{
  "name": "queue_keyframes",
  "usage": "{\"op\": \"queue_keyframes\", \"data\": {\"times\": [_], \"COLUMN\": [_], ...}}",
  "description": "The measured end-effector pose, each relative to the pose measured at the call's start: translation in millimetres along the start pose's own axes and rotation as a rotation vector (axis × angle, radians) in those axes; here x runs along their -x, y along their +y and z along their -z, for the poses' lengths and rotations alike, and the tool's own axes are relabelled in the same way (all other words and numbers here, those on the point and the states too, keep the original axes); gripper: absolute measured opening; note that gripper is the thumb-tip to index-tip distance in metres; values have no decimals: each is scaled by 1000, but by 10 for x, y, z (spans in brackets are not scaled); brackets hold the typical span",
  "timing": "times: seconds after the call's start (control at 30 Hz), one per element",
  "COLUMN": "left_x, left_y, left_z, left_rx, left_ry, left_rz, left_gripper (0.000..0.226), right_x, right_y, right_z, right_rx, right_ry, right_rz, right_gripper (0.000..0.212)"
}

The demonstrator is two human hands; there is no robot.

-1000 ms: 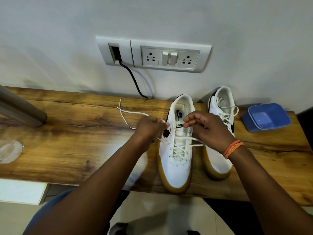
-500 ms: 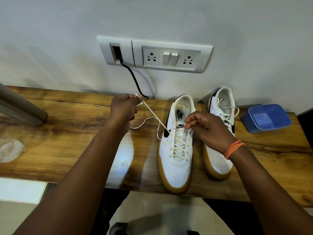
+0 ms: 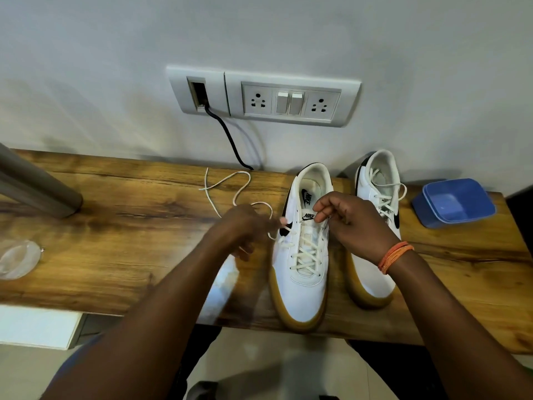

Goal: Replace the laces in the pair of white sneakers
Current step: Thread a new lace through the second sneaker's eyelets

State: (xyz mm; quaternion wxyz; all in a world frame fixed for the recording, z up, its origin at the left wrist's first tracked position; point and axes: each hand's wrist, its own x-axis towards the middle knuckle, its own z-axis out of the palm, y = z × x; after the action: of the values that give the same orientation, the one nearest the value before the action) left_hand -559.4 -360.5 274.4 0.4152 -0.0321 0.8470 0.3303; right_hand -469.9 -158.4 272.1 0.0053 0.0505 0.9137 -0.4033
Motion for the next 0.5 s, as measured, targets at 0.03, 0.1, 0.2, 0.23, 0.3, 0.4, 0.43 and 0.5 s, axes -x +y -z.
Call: {"op": "queue_keyframes", "data": {"times": [0.03, 0.1, 0.2, 0.23, 0.3, 0.4, 0.43, 0.5], "left_x": [18, 40, 33, 25, 22, 55, 67, 95], "left_y": [4, 10, 2, 3, 13, 51, 65, 82], "left_z": [-71, -202, -302, -316, -327, -300, -272, -191], "left_rx": [-18, -44, -67, -44, 31, 101, 142, 245], "left_ry": [-51, -87, -20, 1, 14, -3, -20, -60], "left_rz": [9, -21, -143, -174, -174, -124, -109, -96], "left_gripper": [57, 60, 46, 39, 28, 26, 27, 25], "right_x": [2, 5, -2, -2, 1, -3, -3, -7], "right_y": [0, 2, -1, -1, 0, 5, 4, -14], "right_z": [0, 0, -9, -13, -18, -28, -31, -38], "right_rx": [0, 3, 10, 12, 14, 8, 6, -5], "right_ry": [0, 1, -2, -4, -7, -10, -13, -14], "right_rz": [0, 1, 3, 0, -6, -17, -22, -32], "right_gripper": [40, 40, 40, 40, 39, 39, 39, 38]}}
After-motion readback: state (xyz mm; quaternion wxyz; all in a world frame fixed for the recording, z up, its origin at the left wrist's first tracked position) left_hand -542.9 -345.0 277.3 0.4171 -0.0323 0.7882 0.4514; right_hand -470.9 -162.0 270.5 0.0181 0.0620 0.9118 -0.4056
